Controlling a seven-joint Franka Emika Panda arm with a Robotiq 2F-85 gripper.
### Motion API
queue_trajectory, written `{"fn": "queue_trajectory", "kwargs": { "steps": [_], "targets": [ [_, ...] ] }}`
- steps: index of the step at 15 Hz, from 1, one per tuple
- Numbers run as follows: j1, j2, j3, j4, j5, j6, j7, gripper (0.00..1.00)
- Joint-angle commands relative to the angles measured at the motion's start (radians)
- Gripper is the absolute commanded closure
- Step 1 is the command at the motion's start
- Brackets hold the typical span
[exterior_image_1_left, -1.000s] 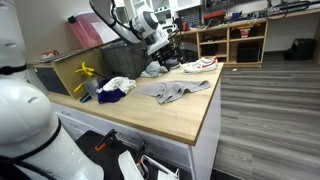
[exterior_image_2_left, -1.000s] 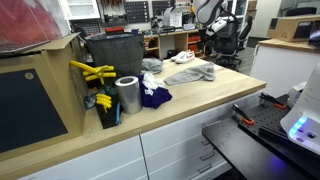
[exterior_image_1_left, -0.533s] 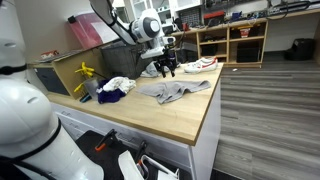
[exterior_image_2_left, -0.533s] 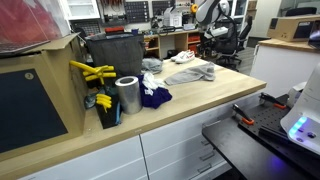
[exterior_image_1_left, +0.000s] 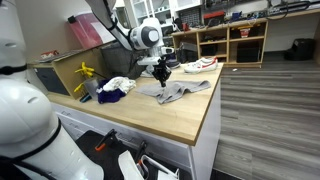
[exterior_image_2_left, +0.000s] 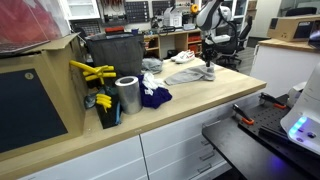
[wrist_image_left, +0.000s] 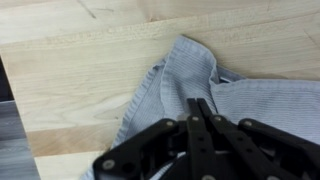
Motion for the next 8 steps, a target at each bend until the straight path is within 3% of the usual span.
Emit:
{"fn": "queue_trajectory", "kwargs": {
  "steps": [1,8],
  "targets": [
    [0.006,0.006,0.002,-0.028,0.018,0.026,0.008,1.0],
    [0.025,0.072,-0.009,-0.023,-0.017,0.068,0.012,1.0]
  ]
}}
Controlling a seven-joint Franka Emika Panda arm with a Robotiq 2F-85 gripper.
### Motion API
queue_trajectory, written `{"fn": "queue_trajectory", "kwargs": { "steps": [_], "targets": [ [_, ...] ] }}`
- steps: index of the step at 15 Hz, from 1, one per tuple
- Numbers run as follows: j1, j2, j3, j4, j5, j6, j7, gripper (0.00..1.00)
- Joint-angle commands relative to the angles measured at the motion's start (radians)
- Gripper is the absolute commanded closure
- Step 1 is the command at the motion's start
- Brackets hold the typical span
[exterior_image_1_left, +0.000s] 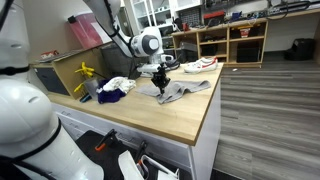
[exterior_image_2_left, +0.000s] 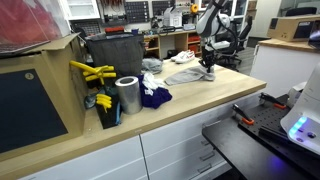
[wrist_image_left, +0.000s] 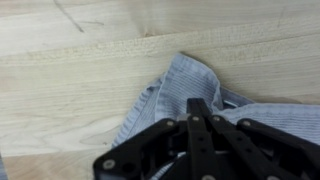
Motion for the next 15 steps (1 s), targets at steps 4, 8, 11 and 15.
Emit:
{"fn": "queue_trajectory", "kwargs": {
  "steps": [4,8,11,15],
  "targets": [
    [0.031,0.045,-0.023,0.003,-0.06,0.066,0.023,1.0],
    [0.038,0.068,-0.03,-0.01,-0.084,0.087,0.026,1.0],
    [0.045,0.08,-0.043,-0.031,-0.107,0.09,0.025,1.0],
    [0.055,0.049,-0.043,-0.084,-0.134,0.089,0.013,1.0]
  ]
}}
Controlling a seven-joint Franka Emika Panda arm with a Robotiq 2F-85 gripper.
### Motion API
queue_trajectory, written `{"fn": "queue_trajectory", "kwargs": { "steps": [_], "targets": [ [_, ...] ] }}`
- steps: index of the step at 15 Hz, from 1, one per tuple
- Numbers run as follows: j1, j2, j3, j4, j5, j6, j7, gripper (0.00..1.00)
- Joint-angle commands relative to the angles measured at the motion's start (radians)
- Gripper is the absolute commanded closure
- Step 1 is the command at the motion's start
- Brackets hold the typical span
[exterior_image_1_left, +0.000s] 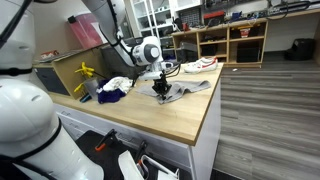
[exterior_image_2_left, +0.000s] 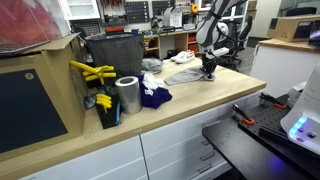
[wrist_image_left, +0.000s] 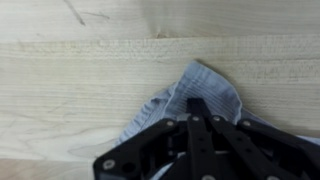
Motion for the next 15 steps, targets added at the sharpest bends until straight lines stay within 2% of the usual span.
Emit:
{"fn": "queue_trajectory", "kwargs": {
  "steps": [1,9,13,14,15],
  "targets": [
    [0.019,-0.047,-0.011,-0.104,-0.033,0.02,0.005,1.0],
    [0.034,-0.222,0.022,-0.376,-0.054,-0.013,-0.018,1.0],
    [0.044,-0.298,0.038,-0.453,-0.051,-0.031,0.004,1.0],
    [0.047,-0.32,0.042,-0.462,-0.058,-0.031,0.007,0.74],
    [0.051,-0.339,0.043,-0.466,-0.068,-0.031,0.015,0.73]
  ]
}}
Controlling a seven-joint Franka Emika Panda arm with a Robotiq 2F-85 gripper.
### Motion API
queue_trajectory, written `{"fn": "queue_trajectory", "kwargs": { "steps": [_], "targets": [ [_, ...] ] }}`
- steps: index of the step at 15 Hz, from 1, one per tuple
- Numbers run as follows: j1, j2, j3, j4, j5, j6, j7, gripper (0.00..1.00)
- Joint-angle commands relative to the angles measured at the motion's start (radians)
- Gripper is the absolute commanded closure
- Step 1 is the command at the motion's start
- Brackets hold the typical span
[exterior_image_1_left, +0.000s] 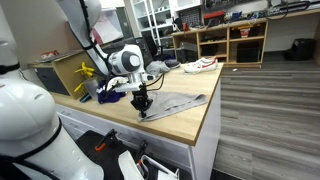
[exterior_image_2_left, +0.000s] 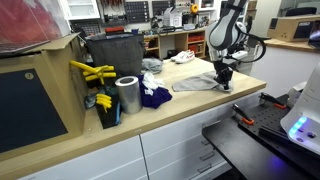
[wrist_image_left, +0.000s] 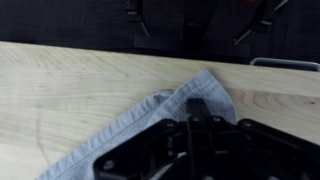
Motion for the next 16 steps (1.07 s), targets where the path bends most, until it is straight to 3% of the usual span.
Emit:
{"fn": "queue_trajectory", "kwargs": {
  "steps": [1,6,10,16],
  "targets": [
    [0.019,-0.111,0.005,-0.048,-0.039,-0.026,0.033,0.68],
    [0.02,-0.224,0.026,-0.021,-0.067,-0.06,0.026,0.31],
    [0.02,-0.292,0.064,-0.024,-0.015,-0.139,0.026,0.01],
    [0.018,-0.319,0.095,-0.02,0.039,-0.269,0.045,0.0]
  ]
}}
